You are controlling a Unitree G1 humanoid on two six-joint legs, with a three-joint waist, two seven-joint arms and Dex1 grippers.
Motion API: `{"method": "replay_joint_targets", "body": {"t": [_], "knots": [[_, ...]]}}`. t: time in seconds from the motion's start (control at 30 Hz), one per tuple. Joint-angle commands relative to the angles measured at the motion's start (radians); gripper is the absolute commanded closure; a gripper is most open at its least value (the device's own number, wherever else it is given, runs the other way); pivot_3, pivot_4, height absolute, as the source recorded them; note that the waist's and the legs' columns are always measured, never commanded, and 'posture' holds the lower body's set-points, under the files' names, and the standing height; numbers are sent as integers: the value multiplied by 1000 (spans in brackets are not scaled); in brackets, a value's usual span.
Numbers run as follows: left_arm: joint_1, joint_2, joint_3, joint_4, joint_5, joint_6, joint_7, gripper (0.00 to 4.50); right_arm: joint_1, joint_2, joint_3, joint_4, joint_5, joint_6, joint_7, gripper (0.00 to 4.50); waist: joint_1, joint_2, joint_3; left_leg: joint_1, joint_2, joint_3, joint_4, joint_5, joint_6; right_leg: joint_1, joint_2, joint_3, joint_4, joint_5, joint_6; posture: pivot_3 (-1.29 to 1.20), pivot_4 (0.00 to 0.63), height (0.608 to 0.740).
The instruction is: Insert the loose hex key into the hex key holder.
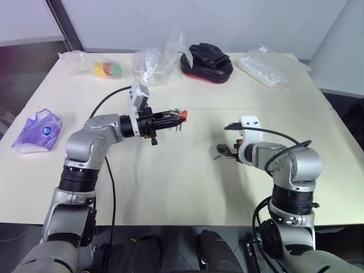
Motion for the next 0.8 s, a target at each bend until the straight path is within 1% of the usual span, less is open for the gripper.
{"method": "replay_joint_targets", "body": {"t": [0.03, 0.23, 0.27, 0.3, 0.37, 0.47, 0.5, 0.57, 0.73, 0.8], "knots": [[3, 8, 16, -45, -9, -5, 5, 4291, 15, -56, 45, -6, 117, 7, -57, 34, 0, 0, 0, 0, 0, 0, 0, 0, 0, 0, 0, 0, 0, 0, 0, 0, 150, 740], [14, 8, 16, -57, -10, -5, 16, 4291, 29, -143, 93, 6, 282, 7, -156, 34, 1, 0, 0, 0, 0, 0, 0, 0, 0, 1, 0, 0, -1, 0, 0, 0, 150, 740], [17, 7, 16, -62, -11, -4, 19, 4291, 30, -154, 96, 9, 307, 7, -172, 271, 1, 0, 0, 0, 0, 0, 0, 0, 0, 1, 0, 0, -1, 0, 0, 0, 150, 740], [19, 7, 17, -64, -11, -4, 20, 4291, 28, -165, 102, 12, 330, 7, -188, 556, 1, 0, 0, 0, 0, 0, 0, 0, 0, 1, 0, 0, -1, 0, 0, 0, 150, 740], [24, 6, 17, -69, -11, -5, 23, 4291, 22, -179, 108, 20, 372, 7, -222, 1397, 1, 0, 0, 0, 0, 0, 0, 0, 0, 1, 1, 0, -1, 0, 0, 0, 150, 740], [30, 4, 18, -77, -14, -3, 30, 4291, 10, -194, 121, 32, 435, 7, -269, 2884, 1, -1, 0, 0, 0, 0, 0, 0, 0, 1, 1, 0, -1, 0, 0, 0, 150, 740], [31, 4, 19, -78, -14, -3, 33, 4291, 7, -199, 126, 34, 455, 7, -284, 3477, 1, -1, 0, 0, 0, 0, 0, 0, 0, 1, 1, 0, -2, 0, 0, 0, 150, 740], [32, 3, 20, -79, -16, -4, 36, 4291, -3, -209, 141, 38, 486, 7, -306, 4425, 0, -1, 0, 0, 0, 0, 0, 0, 0, 1, 1, 0, -2, 0, 0, 0, 150, 740], [31, 0, 20, -71, -13, -10, 37, 4291, -32, -211, 164, 31, 521, 7, -342, 4425, 0, -1, 0, 0, 0, 0, 0, 0, 0, 1, 1, 0, -2, 0, 0, 0, 150, 740], [25, -3, 18, -66, -12, -11, 38, 4291, -44, -204, 163, 12, 511, 7, -341, 4425, 0, -1, 0, -1, 0, 0, 0, 0, 0, 1, 1, 0, -3, 0, 0, 0, 150, 740]]}}
